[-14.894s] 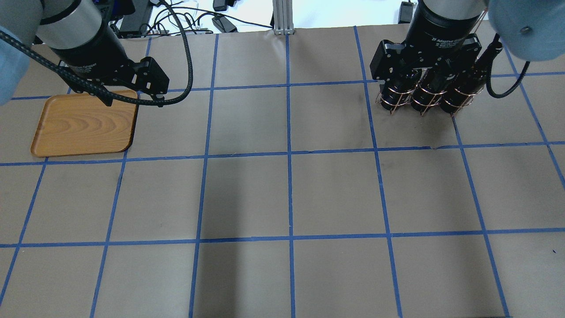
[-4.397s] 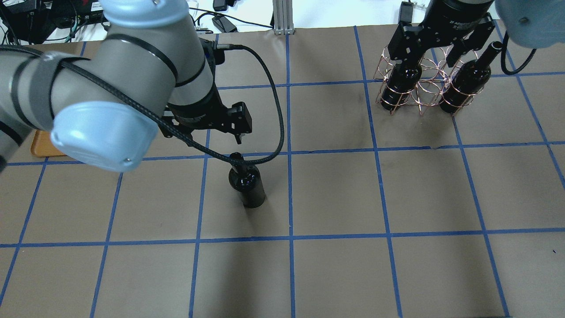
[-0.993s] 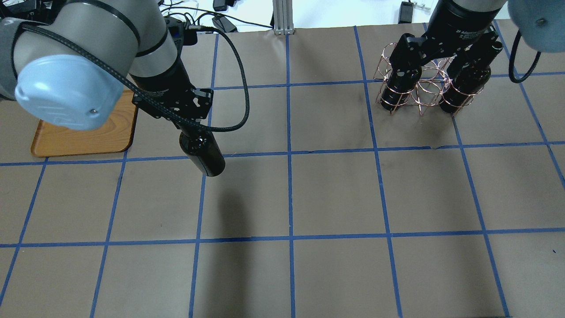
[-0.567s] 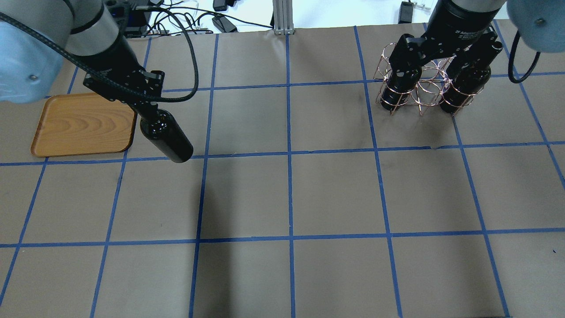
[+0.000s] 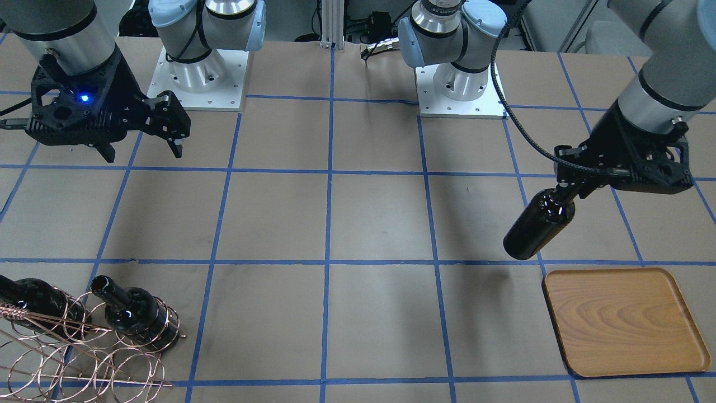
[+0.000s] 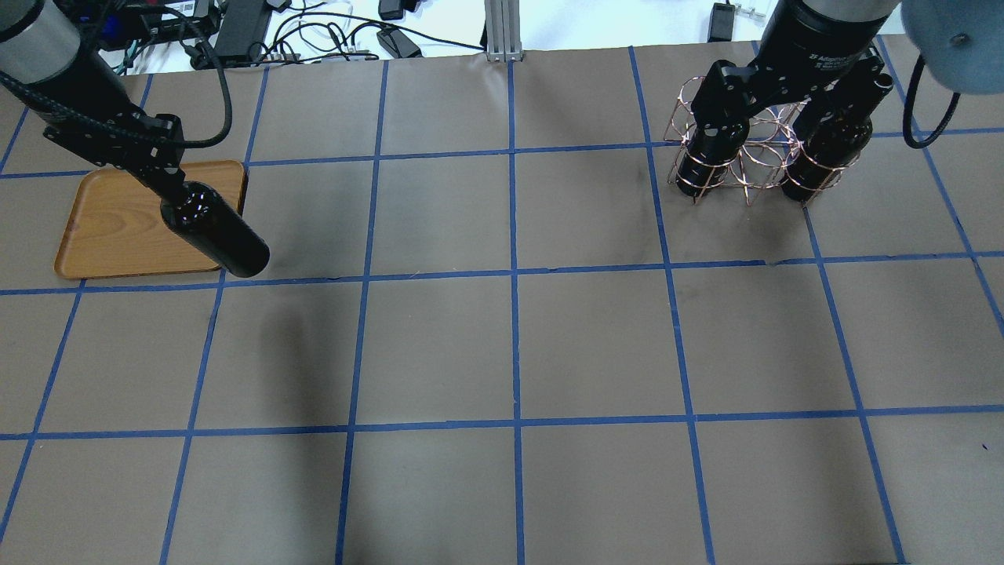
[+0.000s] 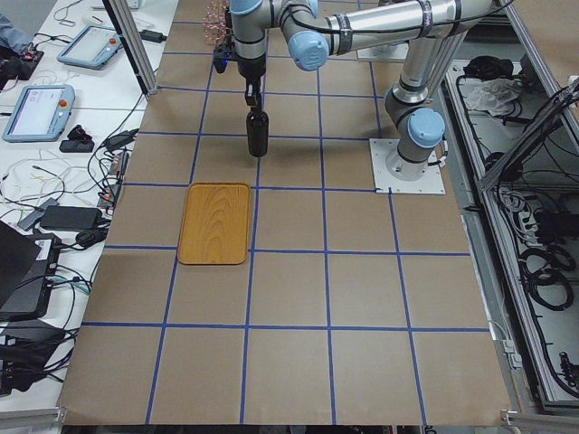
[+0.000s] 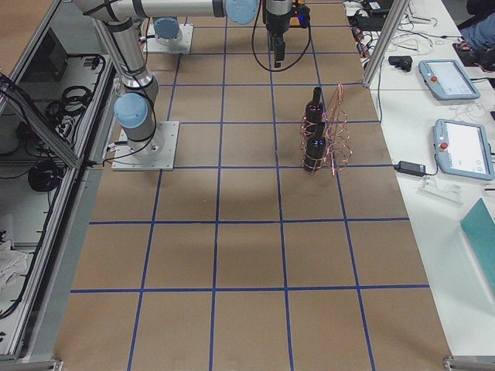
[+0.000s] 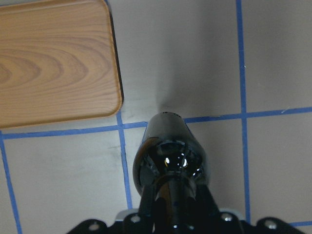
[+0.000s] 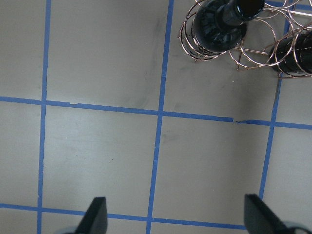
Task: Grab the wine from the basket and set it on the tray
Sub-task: 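Lift the bottle with the left gripper and carry it to the wooden tray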
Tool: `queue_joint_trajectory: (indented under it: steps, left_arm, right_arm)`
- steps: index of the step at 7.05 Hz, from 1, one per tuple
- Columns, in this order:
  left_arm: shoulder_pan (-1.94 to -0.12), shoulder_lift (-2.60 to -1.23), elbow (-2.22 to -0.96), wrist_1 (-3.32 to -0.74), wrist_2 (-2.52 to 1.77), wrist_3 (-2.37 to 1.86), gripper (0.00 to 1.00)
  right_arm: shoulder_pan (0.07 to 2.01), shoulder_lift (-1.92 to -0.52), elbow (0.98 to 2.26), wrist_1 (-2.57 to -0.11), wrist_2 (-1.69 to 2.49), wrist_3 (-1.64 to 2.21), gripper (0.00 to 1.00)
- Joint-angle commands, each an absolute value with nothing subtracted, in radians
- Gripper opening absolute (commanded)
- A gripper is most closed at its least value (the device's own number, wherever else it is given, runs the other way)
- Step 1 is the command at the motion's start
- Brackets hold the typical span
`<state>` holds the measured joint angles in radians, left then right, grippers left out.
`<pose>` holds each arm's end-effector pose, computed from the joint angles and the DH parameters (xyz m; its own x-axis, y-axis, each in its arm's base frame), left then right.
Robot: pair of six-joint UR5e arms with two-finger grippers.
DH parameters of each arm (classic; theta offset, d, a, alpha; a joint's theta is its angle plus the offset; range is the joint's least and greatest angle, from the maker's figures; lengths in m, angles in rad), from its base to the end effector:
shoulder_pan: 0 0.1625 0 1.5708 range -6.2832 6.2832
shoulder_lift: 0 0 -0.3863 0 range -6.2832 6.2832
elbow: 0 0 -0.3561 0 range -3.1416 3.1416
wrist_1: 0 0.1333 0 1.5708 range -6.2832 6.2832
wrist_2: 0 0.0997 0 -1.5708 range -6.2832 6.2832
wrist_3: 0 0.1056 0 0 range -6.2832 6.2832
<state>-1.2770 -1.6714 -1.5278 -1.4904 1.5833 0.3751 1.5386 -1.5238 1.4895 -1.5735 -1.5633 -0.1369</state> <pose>0.0174 -0.5133 0.4231 -0.9965 0.0809 -0.0200 0.0812 0.9966 -0.0166 0.1186 -0.4816 0.4587 -0.9945 -0.1047 -0.0024 -0.1045 0.9938 -0.0377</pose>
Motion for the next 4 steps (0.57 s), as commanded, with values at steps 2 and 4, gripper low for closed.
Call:
queue_joint_trajectory:
  steps: [2,4]
  left_arm:
    - [-1.181,-1.793,-1.375,-1.482,1.595,0.490,0.00]
    - [-1.129,-1.870,-1.358,-1.378,1.582,0.554,0.00]
  right_arm:
    - [1.539,-1.523,1.491,-1.574,-1.563,-0.137,1.00]
    - [1.539,-1.523,1.493,-1.574,-1.563,-0.137,1.00]
